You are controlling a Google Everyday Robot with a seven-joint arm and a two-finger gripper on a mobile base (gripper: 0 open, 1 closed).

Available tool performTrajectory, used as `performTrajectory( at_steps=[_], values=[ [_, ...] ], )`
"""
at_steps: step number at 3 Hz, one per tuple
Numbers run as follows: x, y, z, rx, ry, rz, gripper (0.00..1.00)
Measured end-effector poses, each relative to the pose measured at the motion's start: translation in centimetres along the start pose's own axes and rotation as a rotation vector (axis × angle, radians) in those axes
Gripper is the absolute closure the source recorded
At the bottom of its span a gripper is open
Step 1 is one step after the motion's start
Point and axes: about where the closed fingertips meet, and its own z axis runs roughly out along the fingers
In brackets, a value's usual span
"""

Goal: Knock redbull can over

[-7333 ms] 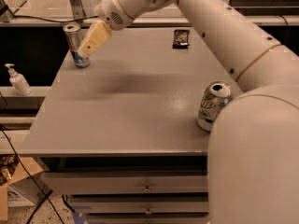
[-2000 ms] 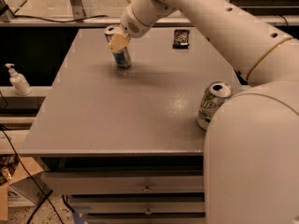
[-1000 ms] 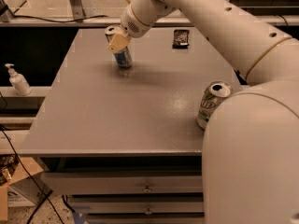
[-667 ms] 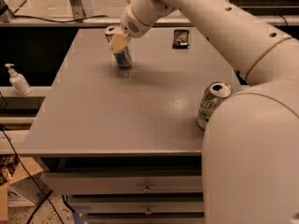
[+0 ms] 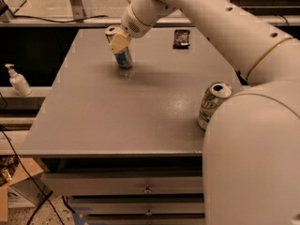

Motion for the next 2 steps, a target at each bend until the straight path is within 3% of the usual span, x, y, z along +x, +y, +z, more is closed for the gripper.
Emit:
performTrajectory(
  at_steps=[1, 2],
  values=[
    [0.0, 0.0, 0.0, 0.0, 0.0, 0.0, 0.83],
    [0.0, 0.0, 0.0, 0.0, 0.0, 0.0, 1.0]
  ],
)
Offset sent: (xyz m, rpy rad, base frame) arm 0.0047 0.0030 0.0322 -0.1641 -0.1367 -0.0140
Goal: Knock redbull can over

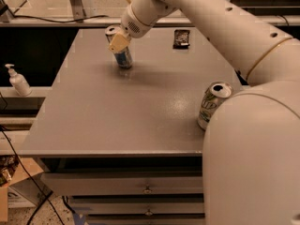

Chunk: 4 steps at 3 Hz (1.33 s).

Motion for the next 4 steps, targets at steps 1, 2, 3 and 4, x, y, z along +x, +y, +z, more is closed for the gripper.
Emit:
performTrajectory(
  at_steps=[1, 2, 3, 4],
  values=[
    [0.0, 0.0, 0.0, 0.0, 0.0, 0.0, 1.0],
    [0.0, 0.0, 0.0, 0.0, 0.0, 0.0, 0.83],
    [-0.01, 0.0, 0.0, 0.0, 0.0, 0.0, 0.61],
    [-0.01, 0.0, 0.01, 0.0, 0.0, 0.0, 0.36]
  ],
)
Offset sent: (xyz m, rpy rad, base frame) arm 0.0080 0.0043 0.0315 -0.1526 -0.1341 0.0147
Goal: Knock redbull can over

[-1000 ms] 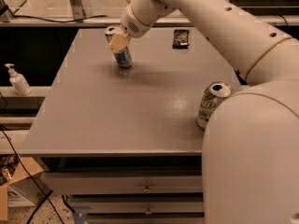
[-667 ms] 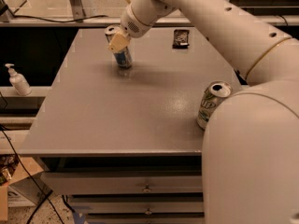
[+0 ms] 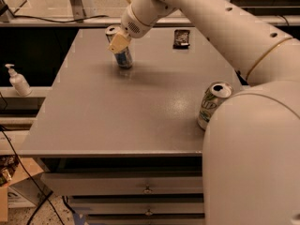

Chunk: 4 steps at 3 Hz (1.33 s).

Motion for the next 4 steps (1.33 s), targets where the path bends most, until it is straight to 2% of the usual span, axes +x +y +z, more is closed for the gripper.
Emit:
performTrajectory(
  at_steps=[1, 2, 4],
  values=[
    [0.0, 0.0, 0.0, 0.0, 0.0, 0.0, 0.13],
    [-0.1, 0.3, 0.6, -0.01, 0.021, -0.014, 0.0],
    [-0.7, 1.0, 1.6, -0.044, 0.012, -0.038, 0.0]
  ],
)
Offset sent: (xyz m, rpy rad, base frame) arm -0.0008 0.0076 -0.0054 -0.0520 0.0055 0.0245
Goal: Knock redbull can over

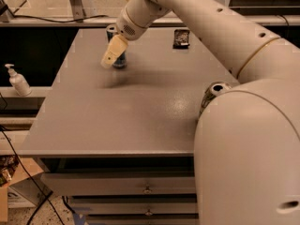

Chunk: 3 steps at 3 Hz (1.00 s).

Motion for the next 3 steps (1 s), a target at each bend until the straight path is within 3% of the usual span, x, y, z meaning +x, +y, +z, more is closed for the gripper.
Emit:
performTrajectory(
  at_steps=[1, 3],
  values=[
    [-0.1, 0.0, 0.1, 0.007, 0.002, -0.011, 0.18],
    [-0.7, -0.6, -1.6, 0.059, -0.018, -0.033, 0.64]
  ],
)
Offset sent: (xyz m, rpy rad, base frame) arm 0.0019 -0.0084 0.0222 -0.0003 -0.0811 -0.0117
